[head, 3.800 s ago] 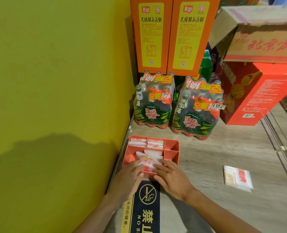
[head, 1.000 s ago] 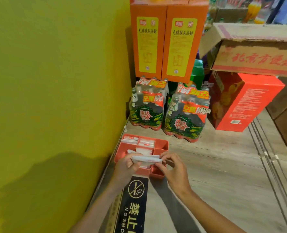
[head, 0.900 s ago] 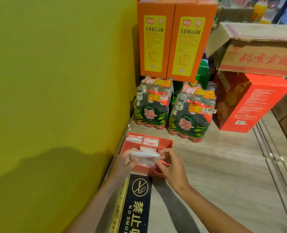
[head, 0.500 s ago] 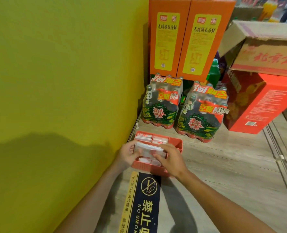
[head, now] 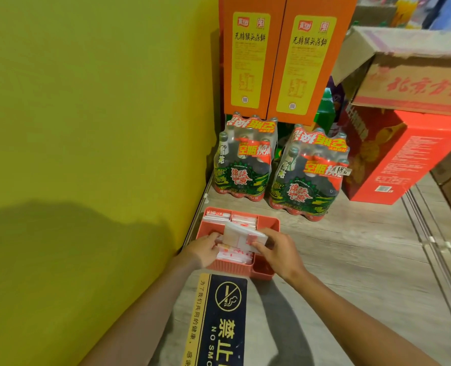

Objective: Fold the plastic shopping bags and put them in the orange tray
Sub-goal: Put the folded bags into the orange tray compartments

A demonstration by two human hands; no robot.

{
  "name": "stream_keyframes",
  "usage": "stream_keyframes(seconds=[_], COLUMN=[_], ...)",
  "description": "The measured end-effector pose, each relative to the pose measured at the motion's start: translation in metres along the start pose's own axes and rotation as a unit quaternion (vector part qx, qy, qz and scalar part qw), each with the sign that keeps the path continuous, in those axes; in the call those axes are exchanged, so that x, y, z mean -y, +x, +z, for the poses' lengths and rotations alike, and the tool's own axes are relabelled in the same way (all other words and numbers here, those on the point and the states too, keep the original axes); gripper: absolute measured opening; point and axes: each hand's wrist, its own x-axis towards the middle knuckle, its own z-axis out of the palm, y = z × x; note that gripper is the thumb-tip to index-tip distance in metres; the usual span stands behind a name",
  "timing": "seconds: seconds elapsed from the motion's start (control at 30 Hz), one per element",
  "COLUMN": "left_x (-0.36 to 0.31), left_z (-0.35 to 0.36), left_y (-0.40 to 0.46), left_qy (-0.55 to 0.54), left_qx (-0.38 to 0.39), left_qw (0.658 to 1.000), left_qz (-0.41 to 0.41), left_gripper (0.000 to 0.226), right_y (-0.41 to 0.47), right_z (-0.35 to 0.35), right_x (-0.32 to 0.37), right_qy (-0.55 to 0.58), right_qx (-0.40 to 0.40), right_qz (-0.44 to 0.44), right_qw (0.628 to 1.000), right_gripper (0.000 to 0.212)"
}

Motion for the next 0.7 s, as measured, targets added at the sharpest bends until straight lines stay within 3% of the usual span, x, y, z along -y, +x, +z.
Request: stream_keyframes(seconds=[0.17, 0.37, 0.6, 0.7], left_x=[-0.006, 0.002, 0.011, 0.011], left_z=[-0.005, 0.001, 0.005, 0.009], left_y=[0.013, 0.016, 0.021, 0.032], left_qy=[-0.005, -0.163, -0.178, -0.132], left_qx=[0.019, -0.009, -0.034, -0.057], left_qw=[1.0, 0.986, 0.983, 0.988], left_qz=[-0.018, -0.043, -0.042, -0.053], left_gripper=[0.038, 0.053, 0.051, 0.052], right_y=[0.001, 0.001, 0.005, 0.007], right_z=[-0.004, -0.003, 0.014, 0.02], right_x=[-0.009, -0.015, -0.01, -0.007], right_qy=[-0.008, -0.004, 0.01, 0.036], right_qx=[-0.011, 0.005, 0.038, 0.025], right_qz=[0.009, 0.002, -0.004, 0.002], right_qw=[1.0, 1.0, 0.999, 0.999], right_gripper=[0.031, 0.031, 0.033, 0.033])
